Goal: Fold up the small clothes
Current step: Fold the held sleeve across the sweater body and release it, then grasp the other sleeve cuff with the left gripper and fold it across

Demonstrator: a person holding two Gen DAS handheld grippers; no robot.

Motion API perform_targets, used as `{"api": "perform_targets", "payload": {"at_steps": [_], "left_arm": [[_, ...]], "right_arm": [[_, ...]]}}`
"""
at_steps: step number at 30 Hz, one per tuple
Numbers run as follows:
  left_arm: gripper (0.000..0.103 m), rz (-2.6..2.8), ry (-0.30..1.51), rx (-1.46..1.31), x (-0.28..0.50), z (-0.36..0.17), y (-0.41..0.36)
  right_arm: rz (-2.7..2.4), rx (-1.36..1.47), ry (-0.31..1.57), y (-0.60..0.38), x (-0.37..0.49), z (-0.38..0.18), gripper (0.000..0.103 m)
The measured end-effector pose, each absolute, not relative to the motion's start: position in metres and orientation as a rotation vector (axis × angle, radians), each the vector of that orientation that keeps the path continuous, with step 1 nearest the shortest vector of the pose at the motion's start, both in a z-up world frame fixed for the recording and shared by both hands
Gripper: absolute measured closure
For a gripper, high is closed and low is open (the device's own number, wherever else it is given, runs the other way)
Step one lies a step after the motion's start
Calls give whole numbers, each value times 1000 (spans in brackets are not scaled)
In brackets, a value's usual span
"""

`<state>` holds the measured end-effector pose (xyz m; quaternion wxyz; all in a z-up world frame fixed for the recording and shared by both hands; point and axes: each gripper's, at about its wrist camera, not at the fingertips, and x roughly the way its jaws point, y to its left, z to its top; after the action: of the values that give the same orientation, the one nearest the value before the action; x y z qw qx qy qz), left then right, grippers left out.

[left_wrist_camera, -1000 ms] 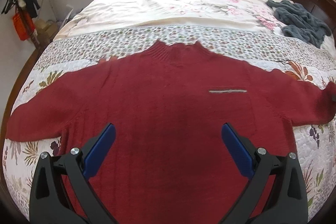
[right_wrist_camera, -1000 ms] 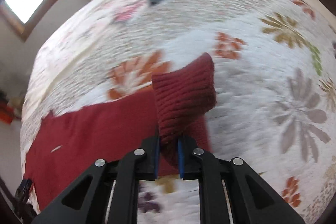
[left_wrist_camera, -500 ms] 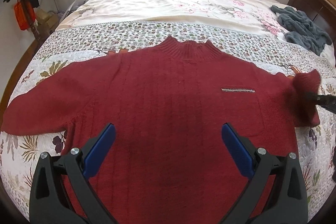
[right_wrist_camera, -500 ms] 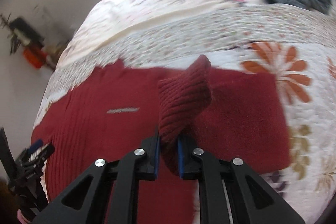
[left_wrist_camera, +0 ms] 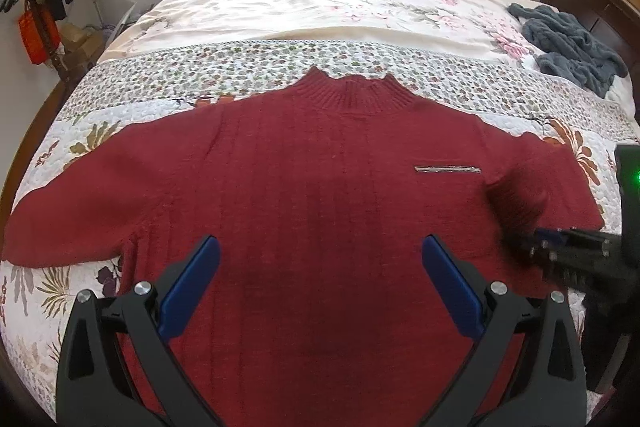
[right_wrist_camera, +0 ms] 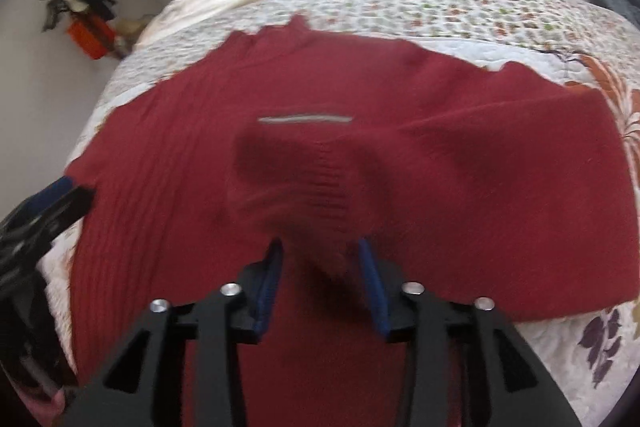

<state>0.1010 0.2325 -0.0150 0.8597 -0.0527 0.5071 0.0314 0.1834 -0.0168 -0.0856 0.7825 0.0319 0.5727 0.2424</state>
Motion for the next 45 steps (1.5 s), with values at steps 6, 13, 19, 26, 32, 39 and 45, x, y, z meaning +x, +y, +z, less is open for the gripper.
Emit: {"api": "perform_targets", "payload": {"at_steps": [6,13,19,26,32,39,45], "left_arm": [[3,-17,1115,-172,109,-21,217],[4,-216,1225,-316,128,-39,180],[8,-320,1336,-501,151,-71,147],[50,-296,1422,-548,167,-98,125],[103,-306,1348,-531,169,-78,122],[37,-239,1399,-490,160,-82,140],[31,-236,1458,-570,162,-109,144]], "right_arm": [[561,119,1225,-43,155,-69,61],[476,179,1195,-95,127,-55,58],[463,254,1170,-117,112,-53,56],[442,263,1136,-133,102,-48,54],[398,238,1133,-142,99,-49,54],[398,236,1125,-140,98,-46,52],[404,233,1118,-131,100,-46,52]]}}
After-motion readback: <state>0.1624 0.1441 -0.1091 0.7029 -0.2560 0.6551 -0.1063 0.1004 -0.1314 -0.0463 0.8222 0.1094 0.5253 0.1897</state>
